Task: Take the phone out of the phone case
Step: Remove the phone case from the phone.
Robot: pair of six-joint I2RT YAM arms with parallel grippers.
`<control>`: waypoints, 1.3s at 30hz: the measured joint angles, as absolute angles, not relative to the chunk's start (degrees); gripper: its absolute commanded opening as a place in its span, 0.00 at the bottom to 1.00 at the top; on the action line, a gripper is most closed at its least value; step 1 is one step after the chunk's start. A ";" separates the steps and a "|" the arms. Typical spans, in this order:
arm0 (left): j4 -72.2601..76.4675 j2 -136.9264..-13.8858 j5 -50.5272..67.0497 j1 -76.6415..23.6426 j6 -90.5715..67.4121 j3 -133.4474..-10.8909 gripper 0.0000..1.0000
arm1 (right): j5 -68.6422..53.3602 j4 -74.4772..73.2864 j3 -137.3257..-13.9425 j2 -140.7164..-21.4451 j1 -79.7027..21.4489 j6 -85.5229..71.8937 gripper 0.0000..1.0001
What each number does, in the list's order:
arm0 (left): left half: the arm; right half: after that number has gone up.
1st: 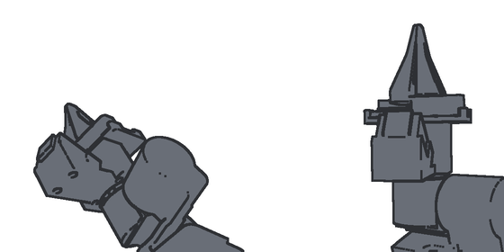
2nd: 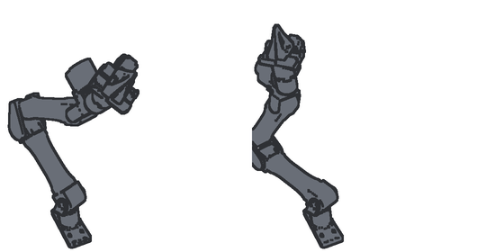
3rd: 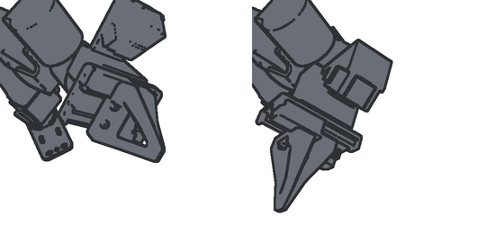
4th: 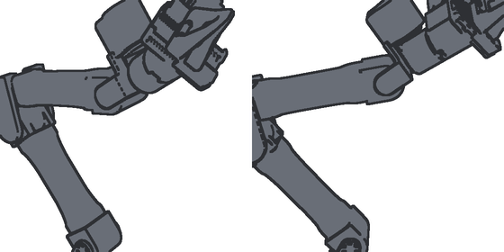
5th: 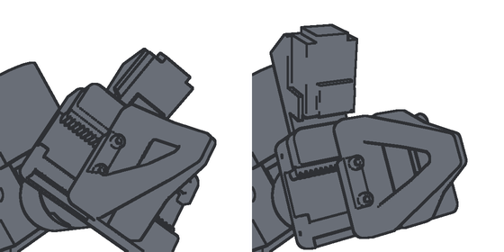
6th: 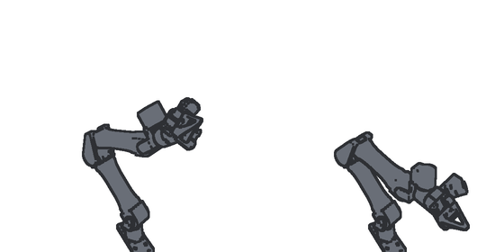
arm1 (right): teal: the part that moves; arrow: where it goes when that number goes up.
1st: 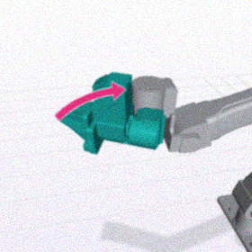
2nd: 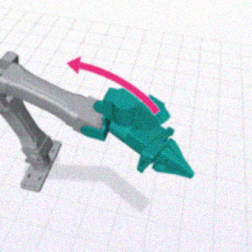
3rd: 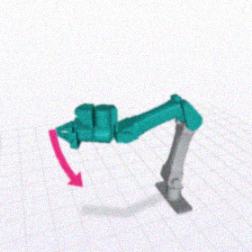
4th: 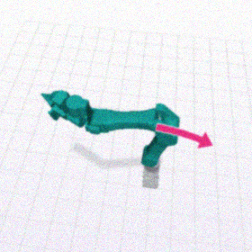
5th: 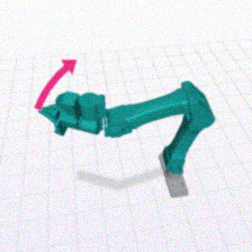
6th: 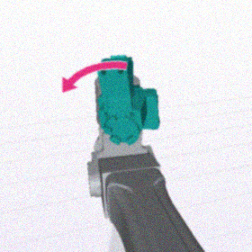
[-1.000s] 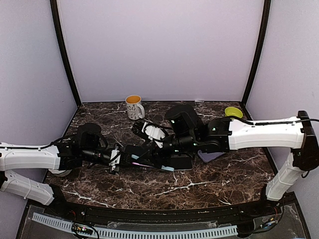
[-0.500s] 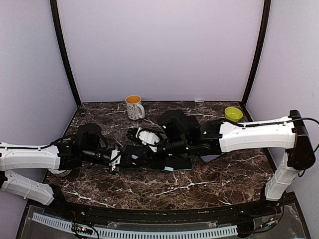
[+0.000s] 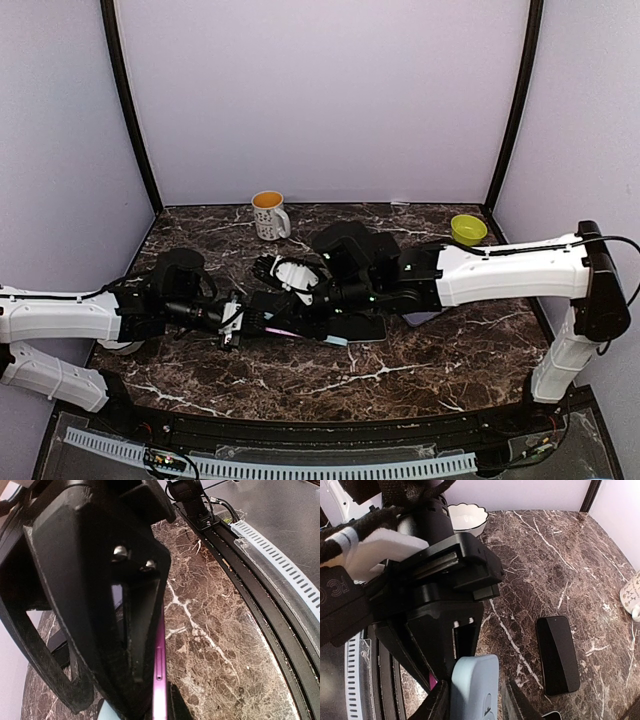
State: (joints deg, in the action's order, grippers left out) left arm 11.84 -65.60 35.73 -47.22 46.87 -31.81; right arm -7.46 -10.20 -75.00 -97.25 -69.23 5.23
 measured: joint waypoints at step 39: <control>10.04 -65.69 26.28 -48.73 43.40 -31.83 0.00 | -3.36 -5.98 -69.91 -96.44 -70.61 6.52 0.00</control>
